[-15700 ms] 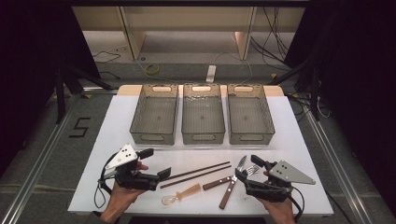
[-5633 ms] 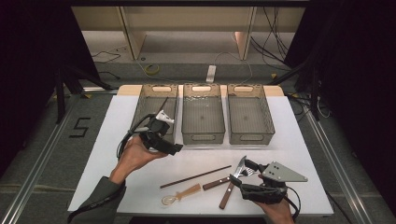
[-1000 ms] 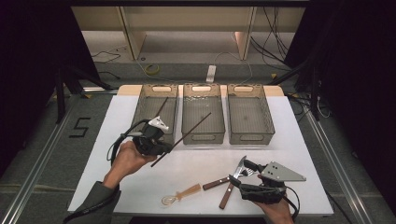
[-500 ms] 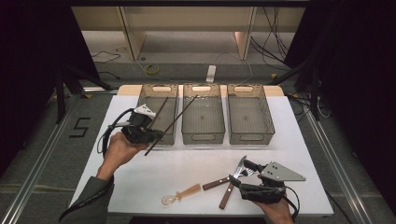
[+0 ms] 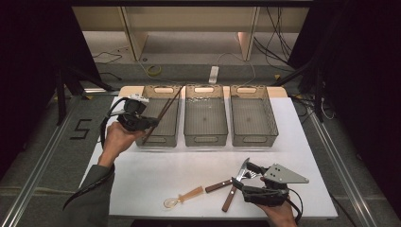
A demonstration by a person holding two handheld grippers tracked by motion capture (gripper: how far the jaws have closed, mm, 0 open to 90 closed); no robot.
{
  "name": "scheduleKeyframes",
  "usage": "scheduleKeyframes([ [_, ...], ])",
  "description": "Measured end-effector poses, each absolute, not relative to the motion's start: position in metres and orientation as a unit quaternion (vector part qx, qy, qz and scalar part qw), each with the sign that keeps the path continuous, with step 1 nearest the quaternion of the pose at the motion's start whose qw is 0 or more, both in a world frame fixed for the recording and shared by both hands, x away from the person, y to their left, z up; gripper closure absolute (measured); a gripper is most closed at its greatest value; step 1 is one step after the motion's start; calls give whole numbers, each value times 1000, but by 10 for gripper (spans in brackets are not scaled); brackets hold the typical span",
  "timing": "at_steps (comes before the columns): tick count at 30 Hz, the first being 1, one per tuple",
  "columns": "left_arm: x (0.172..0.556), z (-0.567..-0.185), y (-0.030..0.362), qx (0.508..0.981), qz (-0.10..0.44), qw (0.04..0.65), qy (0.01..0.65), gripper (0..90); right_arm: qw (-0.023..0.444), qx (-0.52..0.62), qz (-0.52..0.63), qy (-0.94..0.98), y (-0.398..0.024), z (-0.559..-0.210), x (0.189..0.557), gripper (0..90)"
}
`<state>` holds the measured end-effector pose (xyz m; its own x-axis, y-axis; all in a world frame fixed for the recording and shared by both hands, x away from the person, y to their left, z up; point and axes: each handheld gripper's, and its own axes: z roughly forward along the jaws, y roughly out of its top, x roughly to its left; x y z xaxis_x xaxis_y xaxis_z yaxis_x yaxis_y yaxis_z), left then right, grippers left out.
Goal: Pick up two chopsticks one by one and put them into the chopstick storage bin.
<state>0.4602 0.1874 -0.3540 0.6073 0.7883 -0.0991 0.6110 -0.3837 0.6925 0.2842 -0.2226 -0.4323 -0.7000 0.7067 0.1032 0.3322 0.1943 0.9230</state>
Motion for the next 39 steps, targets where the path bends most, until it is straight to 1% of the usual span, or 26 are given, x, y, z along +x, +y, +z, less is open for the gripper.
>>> scheduleKeyframes([
  [7, 476, -352, 193, 811, 132, 358, 442, 844, 176, 345, 533, 752, -222, -432, 284, 261],
  [12, 486, -351, 192, 812, 139, 349, 447, 844, 174, 345, 534, 752, -223, -432, 284, 261],
  [17, 496, -355, 193, 808, 140, 343, 458, 845, 175, 344, 534, 752, -222, -432, 284, 261],
  [20, 501, -356, 198, 800, 131, 353, 468, 844, 176, 344, 534, 752, -223, -432, 284, 261],
  [24, 509, -360, 201, 796, 135, 346, 478, 844, 175, 344, 536, 751, -222, -431, 283, 261],
  [39, 521, -370, 205, 786, 146, 336, 498, 844, 174, 343, 536, 751, -222, -431, 283, 261],
])
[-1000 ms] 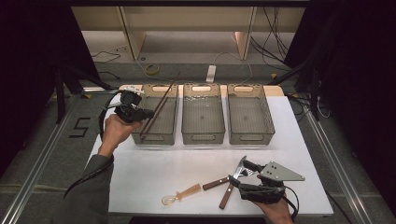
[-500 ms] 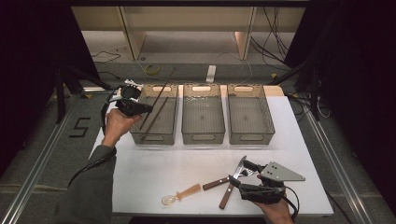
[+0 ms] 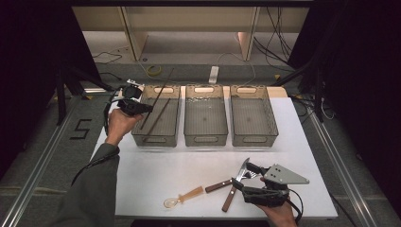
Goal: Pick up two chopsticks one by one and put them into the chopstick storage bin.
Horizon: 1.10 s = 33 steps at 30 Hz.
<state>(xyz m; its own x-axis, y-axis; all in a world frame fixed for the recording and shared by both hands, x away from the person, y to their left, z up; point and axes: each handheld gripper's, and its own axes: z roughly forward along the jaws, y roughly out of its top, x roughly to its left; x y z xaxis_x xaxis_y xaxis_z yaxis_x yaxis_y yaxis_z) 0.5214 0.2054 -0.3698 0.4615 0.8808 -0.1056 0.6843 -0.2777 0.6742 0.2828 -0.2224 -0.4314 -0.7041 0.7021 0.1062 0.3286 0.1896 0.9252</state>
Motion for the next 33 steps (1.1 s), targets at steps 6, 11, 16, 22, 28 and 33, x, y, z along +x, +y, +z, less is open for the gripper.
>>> scheduleKeyframes([
  [6, 526, -377, 208, 783, 141, 331, 508, 843, 175, 343, 535, 752, -222, -431, 283, 262],
  [11, 527, -382, 208, 783, 138, 323, 513, 842, 175, 342, 535, 752, -222, -431, 283, 261],
  [16, 529, -388, 209, 778, 134, 324, 521, 841, 175, 341, 535, 753, -222, -431, 283, 261],
  [22, 529, -393, 212, 774, 124, 320, 532, 830, 175, 342, 535, 752, -222, -431, 283, 261],
  [28, 524, -390, 219, 757, 112, 352, 538, 657, 174, 343, 536, 751, -223, -431, 283, 261],
  [33, 510, -382, 211, 769, 94, 366, 515, 450, 175, 345, 536, 751, -223, -431, 283, 261],
])
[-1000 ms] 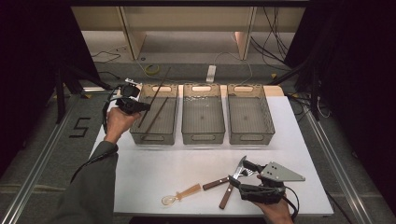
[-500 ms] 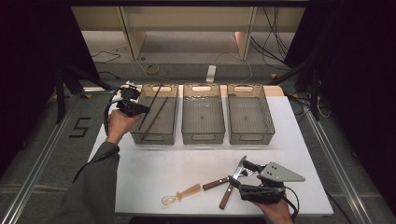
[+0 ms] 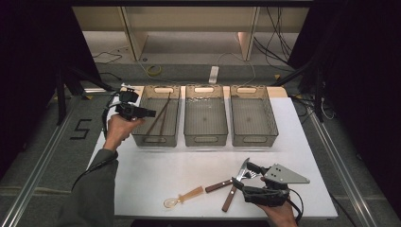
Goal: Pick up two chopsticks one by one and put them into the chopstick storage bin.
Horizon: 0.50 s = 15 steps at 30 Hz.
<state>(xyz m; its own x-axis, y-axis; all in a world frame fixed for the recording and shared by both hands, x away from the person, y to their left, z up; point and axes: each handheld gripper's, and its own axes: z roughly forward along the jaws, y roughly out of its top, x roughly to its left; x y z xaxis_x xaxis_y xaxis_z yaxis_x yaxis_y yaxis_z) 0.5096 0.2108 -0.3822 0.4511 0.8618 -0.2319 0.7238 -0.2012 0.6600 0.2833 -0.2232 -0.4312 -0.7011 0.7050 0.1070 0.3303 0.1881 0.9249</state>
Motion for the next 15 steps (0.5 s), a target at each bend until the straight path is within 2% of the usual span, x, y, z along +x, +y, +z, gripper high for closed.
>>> scheduleKeyframes([
  [6, 482, -377, 204, 775, 94, 391, 487, 302, 177, 345, 535, 750, -224, -431, 283, 261],
  [15, 462, -373, 192, 793, 101, 391, 457, 213, 178, 342, 537, 750, -223, -430, 283, 261],
])
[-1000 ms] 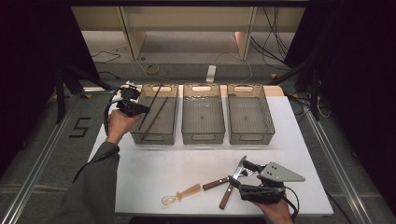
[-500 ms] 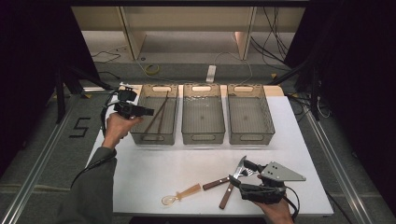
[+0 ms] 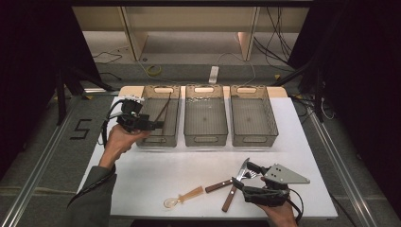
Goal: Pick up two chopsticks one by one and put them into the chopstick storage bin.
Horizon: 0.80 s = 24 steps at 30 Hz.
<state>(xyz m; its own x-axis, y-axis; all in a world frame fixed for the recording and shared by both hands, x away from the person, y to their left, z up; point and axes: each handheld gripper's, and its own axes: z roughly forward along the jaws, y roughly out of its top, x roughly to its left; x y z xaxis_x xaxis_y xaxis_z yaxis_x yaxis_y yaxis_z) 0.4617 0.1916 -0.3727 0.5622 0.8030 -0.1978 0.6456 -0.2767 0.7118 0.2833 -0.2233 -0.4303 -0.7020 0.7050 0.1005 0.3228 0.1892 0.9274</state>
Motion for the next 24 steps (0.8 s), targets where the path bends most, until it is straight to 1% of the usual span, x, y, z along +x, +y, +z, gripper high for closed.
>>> scheduleKeyframes([
  [7, 447, -367, 176, 808, 97, 391, 431, 164, 178, 345, 536, 750, -224, -431, 284, 261],
  [12, 438, -368, 162, 824, 98, 373, 415, 157, 178, 346, 534, 750, -224, -431, 284, 261],
  [24, 422, -374, 138, 847, 96, 353, 386, 156, 179, 347, 535, 749, -226, -431, 283, 261],
])
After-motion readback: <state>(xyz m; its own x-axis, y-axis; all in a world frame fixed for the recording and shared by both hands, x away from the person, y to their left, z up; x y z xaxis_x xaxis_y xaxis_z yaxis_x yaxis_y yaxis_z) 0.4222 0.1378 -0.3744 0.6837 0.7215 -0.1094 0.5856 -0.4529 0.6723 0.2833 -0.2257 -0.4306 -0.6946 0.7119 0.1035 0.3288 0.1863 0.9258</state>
